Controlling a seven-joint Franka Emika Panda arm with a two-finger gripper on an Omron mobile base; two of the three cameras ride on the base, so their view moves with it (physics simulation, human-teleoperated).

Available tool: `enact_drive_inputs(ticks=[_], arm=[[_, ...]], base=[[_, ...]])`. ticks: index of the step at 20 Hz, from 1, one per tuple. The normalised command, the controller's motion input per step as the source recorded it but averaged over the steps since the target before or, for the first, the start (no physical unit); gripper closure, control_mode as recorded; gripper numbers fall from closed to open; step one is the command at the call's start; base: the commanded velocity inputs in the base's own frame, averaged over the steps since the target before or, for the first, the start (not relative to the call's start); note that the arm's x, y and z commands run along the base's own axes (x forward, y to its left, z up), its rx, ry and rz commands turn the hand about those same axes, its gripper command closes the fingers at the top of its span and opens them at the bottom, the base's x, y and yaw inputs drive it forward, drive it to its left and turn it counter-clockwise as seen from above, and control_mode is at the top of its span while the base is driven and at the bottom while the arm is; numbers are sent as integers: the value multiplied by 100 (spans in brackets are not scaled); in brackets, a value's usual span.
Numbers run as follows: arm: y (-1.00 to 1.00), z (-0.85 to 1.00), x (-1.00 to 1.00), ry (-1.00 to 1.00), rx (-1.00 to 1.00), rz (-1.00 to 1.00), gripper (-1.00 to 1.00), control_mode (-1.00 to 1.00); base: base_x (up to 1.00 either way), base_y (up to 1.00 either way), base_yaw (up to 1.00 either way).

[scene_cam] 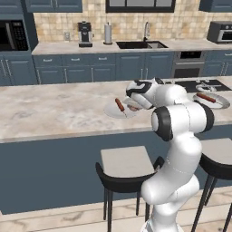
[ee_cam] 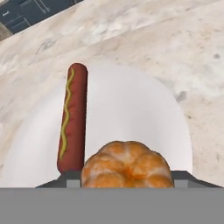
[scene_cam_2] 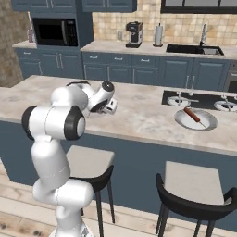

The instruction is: Pick up each tangerine from the fridge and place one tangerine on each plate on the dining counter.

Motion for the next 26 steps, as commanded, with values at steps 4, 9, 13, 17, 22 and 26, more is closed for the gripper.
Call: enact_drive_inputs(ticks=[4,9,13,17,22,26], arm=[[0,-21,10,2,0,3,100,-100],[6,-5,24,1,0,2,100,-100],[28,0,25,0,0,1,-100,-100],[26,0,6,0,0,0,-100,-100],[-1,10,0,-3,1,3,-100,-100],[-7,31,-5,-13,3,5,-100,-100]], base=[[0,0,0],[0,0,0],[0,0,0],[0,0,0],[0,0,0],[0,0,0]])
